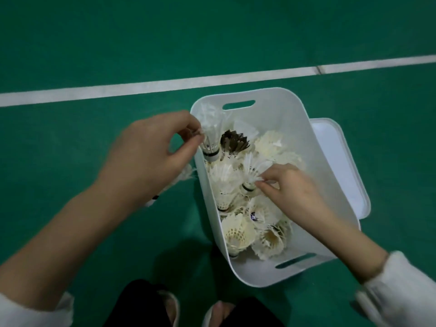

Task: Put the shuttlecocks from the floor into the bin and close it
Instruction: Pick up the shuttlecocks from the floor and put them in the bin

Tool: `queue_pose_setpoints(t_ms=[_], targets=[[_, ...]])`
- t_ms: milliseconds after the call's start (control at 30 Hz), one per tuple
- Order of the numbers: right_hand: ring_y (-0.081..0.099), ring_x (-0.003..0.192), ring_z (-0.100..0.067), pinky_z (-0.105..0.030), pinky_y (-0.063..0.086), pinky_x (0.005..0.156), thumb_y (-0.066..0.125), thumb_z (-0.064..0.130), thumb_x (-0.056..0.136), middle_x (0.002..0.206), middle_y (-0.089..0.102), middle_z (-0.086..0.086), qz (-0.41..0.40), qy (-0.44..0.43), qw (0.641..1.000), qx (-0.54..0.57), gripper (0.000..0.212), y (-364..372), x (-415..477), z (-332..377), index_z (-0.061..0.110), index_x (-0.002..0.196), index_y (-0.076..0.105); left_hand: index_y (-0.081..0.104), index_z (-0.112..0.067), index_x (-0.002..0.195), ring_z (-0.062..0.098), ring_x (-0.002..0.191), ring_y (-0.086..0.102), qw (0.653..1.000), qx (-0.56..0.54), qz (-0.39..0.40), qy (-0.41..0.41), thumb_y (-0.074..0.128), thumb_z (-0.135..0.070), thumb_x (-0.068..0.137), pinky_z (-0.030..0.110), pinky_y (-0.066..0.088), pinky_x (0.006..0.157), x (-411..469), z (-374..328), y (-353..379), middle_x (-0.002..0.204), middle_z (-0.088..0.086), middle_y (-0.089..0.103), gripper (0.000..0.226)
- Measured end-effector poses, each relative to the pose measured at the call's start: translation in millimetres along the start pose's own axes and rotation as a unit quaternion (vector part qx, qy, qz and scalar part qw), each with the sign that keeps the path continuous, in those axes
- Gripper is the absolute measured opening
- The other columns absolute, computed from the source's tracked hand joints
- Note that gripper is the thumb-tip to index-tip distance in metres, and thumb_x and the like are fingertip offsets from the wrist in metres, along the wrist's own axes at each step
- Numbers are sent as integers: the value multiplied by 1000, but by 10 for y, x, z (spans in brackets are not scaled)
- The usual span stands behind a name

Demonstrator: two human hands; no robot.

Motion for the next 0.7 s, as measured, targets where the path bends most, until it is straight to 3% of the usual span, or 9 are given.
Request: queue_pose_setpoints(t_ms=[133, 200, 300, 367, 467, 533, 600, 700], targets=[[44, 98, -15, -32, 41, 84, 53, 34, 91, 107, 66, 7, 41, 7, 999, -34, 24, 187, 118, -108, 22, 102, 70, 59, -30, 86, -4, 61, 49, 1000, 6, 14, 8, 52, -39, 85, 32, 47, 60, -16, -50, 72, 80, -17, 62, 12], [41, 93, -13, -32, 42, 82, 55, 35, 89, 105, 67, 6, 47, 18, 998, -25, 22, 212, 171, -166, 23, 99, 72, 58, -31, 86, -9, 59, 47, 1000, 3, 22, 10, 52, -39, 86, 30, 44, 58, -11, -75, 108, 80, -17, 61, 10], [43, 106, -15, -33, 39, 89, 56, 33, 89, 112, 65, 6, 74, 22, 997, -30, 23, 239, 213, -137, 26, 106, 69, 57, -32, 86, -13, 59, 46, 999, 1, 35, 24, 54, -37, 88, 27, 40, 56, 1, -126, 162, 79, -19, 60, 7], [42, 115, -18, -39, 34, 97, 54, 39, 88, 123, 58, 6, 90, 21, 994, -59, 30, 175, 173, -79, 30, 116, 61, 57, -32, 86, -7, 64, 51, 999, 0, 33, 28, 52, -39, 86, 31, 46, 58, 6, -152, 176, 78, -20, 60, 9], [46, 112, -14, -39, 36, 100, 56, 44, 85, 119, 55, 7, -1, -6, 1000, -9, 45, -280, 65, 71, 36, 128, 47, 57, -32, 86, 2, 69, 55, 999, -3, 36, 27, 51, -39, 85, 33, 49, 62, 10, -169, 209, 78, -20, 60, 9], [52, 97, -8, -30, 44, 90, 59, 37, 85, 103, 59, 11, -66, -49, 989, 119, 50, -630, -47, 252, 37, 131, 41, 58, -31, 86, 4, 71, 56, 999, -2, 44, 26, 52, -39, 85, 31, 48, 62, 5, -180, 255, 77, -20, 60, 10], [55, 86, -4, -21, 46, 77, 59, 32, 85, 92, 59, 14, -49, -84, 975, 202, 53, -722, -86, 413, 42, 132, 37, 58, -30, 86, 3, 71, 55, 998, -4, 52, 22, 52, -39, 85, 29, 47, 61, 5, -193, 296, 77, -20, 59, 11], [56, 82, -6, -24, 47, 74, 58, 29, 87, 90, 61, 11, -18, -116, 978, 170, 33, -602, -33, 562, 35, 119, 54, 57, -29, 85, -1, 67, 52, 997, -8, 68, 36, 54, -37, 85, 24, 42, 57, -2, -267, 364, 76, -18, 59, 9]])
Point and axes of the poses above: each hand's wrist, its own x-axis towards the middle knuckle, its own y-axis out of the palm, z = x × y, the point moved 9 cm from there along x, towards the middle knuckle
